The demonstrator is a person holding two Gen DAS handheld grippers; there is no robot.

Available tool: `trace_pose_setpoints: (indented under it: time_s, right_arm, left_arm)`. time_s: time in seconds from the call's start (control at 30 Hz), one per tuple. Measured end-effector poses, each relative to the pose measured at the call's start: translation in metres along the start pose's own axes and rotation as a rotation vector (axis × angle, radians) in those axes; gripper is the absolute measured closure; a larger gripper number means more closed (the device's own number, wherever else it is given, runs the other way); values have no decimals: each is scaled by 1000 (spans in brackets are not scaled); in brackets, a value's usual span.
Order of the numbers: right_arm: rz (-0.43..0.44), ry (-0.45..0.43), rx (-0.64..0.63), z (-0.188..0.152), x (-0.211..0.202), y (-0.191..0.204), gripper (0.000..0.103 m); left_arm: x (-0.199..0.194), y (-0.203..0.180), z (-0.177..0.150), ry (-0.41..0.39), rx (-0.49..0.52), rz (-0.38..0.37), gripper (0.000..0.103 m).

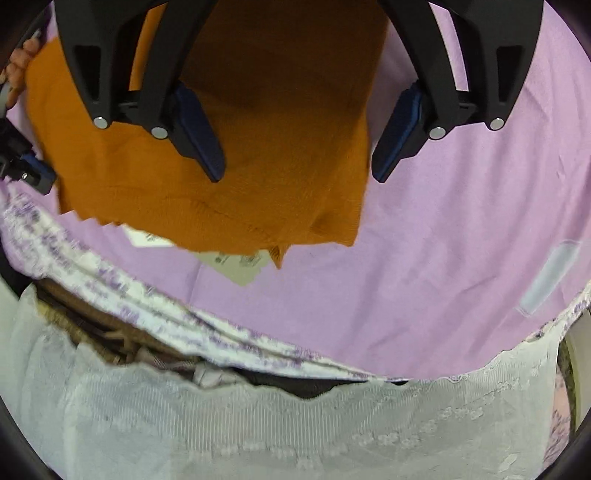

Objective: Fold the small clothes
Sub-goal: 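Press and smooth the folded cardigan with both open grippers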

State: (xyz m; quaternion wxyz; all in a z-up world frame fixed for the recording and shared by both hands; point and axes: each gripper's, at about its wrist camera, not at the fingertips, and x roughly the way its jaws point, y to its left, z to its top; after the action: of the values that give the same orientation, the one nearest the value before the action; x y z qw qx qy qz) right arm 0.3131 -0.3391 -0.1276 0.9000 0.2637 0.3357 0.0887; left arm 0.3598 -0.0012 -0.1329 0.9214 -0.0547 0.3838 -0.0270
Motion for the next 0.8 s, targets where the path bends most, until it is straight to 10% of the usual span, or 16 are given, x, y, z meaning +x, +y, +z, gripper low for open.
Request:
trace_pose_setpoints:
  time_s: [0.17, 0.3, 0.8]
  right_arm:
    - [-24, -38, -140, -16, -15, 34, 66]
    - [-104, 64, -249, -38, 8, 47, 58]
    - [-236, -67, -388, -70, -25, 67, 58]
  left_arm:
    - [-14, 14, -12, 15, -61, -77, 19]
    - [4, 10, -19, 83, -44, -4, 8]
    - [-17, 7, -36, 23, -13, 61, 6]
